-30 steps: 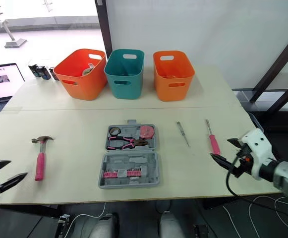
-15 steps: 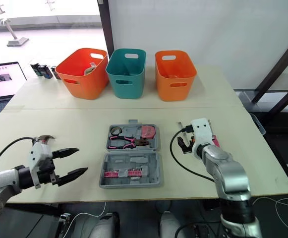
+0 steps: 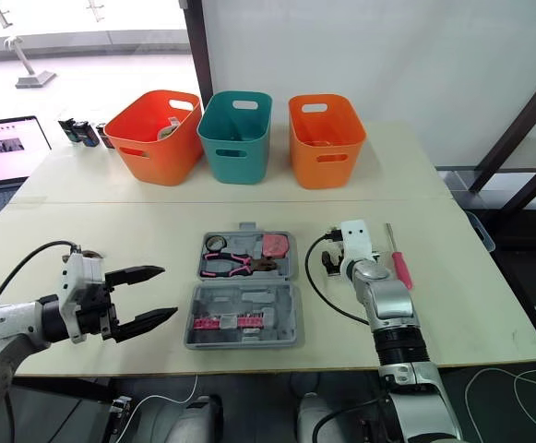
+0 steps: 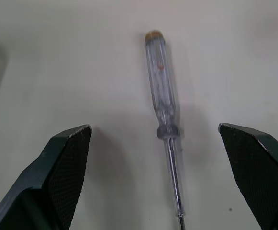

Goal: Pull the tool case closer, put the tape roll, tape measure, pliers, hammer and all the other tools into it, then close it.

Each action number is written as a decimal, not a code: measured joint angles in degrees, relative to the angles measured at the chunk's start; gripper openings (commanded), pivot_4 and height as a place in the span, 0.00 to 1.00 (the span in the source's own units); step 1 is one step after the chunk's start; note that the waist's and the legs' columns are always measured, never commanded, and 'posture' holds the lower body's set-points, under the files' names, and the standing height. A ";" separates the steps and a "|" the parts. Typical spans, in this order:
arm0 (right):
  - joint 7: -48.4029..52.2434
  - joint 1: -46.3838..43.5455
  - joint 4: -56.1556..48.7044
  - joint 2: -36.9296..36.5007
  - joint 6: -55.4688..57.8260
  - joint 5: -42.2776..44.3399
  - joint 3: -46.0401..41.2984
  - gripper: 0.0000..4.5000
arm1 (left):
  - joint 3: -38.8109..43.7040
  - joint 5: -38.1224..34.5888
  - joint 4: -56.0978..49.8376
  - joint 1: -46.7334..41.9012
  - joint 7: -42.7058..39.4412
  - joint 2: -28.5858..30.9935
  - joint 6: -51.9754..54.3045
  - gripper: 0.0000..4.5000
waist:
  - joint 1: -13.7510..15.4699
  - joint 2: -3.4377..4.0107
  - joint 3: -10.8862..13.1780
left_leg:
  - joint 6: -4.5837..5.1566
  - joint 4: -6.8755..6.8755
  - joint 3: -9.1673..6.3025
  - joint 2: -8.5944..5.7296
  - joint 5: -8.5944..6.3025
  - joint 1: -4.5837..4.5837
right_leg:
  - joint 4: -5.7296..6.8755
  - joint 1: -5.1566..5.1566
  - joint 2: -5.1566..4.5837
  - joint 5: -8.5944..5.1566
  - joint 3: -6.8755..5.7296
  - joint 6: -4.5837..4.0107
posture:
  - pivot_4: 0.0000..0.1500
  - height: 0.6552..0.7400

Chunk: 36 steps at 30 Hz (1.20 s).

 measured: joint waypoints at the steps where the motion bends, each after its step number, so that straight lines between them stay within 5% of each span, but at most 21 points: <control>1: 0.17 -0.27 0.59 -0.02 -0.13 0.08 -0.22 0.99 | 0.00 -0.06 -0.37 0.00 0.08 0.12 0.08 0.99 | -0.01 0.00 0.00 | 0.01 0.01 -0.01 0.00 0.01 0.01 | 0.00 0.00 0.00 0.00 0.00 -0.01 | 1.00 1.00; 4: 1.03 -0.47 1.53 -0.01 -0.35 0.72 -1.17 0.81 | 0.04 -0.12 -1.13 0.13 0.22 0.35 0.54 1.00 | 0.01 0.00 0.00 | 0.01 0.08 -0.01 0.00 0.01 0.05 | 0.00 0.08 0.00 0.00 0.00 -0.02 | 1.00 1.00; 10: 1.80 -1.51 3.67 0.00 -1.38 1.22 -1.91 0.14 | 0.05 -0.17 -1.72 1.18 0.93 0.35 0.77 1.00 | 0.06 0.00 0.00 | 0.01 0.11 -0.01 0.00 0.01 0.05 | 0.00 0.10 0.00 0.01 0.01 -0.03 | 1.00 1.00; 12: 1.85 -1.52 3.75 -0.02 -1.65 1.19 -1.92 0.02 | 0.04 -0.27 -1.91 1.18 1.05 0.34 0.80 1.00 | 0.03 0.00 0.00 | 0.01 0.11 -0.01 0.00 0.01 0.05 | 0.00 0.10 0.00 0.01 0.01 -0.03 | 1.00 1.00; 19: 3.29 -0.35 2.07 -0.51 -2.37 1.06 -1.72 0.02 | -1.55 0.69 -0.83 -1.51 2.52 0.21 1.82 1.00 | 0.12 0.04 0.02 | 0.01 0.11 -0.01 0.00 0.01 0.05 | 0.00 0.09 0.00 0.01 0.01 -0.02 | 1.00 1.00; 23: 7.75 3.19 -9.56 -2.69 -0.81 1.92 0.72 0.02 | -1.84 1.31 2.74 -3.42 1.09 -3.51 -4.25 1.00 | -0.02 0.13 0.09 | 0.01 0.08 -0.01 0.00 0.01 -0.08 | 0.00 -0.04 0.01 0.00 0.01 0.01 | 1.00 1.00; 28: 14.66 3.64 -26.28 -7.59 4.28 5.02 3.51 0.02 | -0.53 -0.75 4.21 -2.96 -5.15 -0.48 -4.60 1.00 | -0.45 0.16 0.11 | 0.01 0.01 -0.05 0.01 0.01 -0.06 | 0.02 -0.06 0.03 -0.03 0.00 0.00 | 1.00 1.00; 36: 31.45 -5.33 -44.65 -19.13 21.62 15.50 22.86 0.02 | 1.90 -1.15 17.72 -2.23 -20.68 3.34 -13.49 1.00 | -1.21 0.18 0.17 | 0.00 0.09 -0.06 0.03 0.01 -0.08 | -0.02 -0.11 -0.01 0.00 -0.01 -0.10 | 1.00 1.00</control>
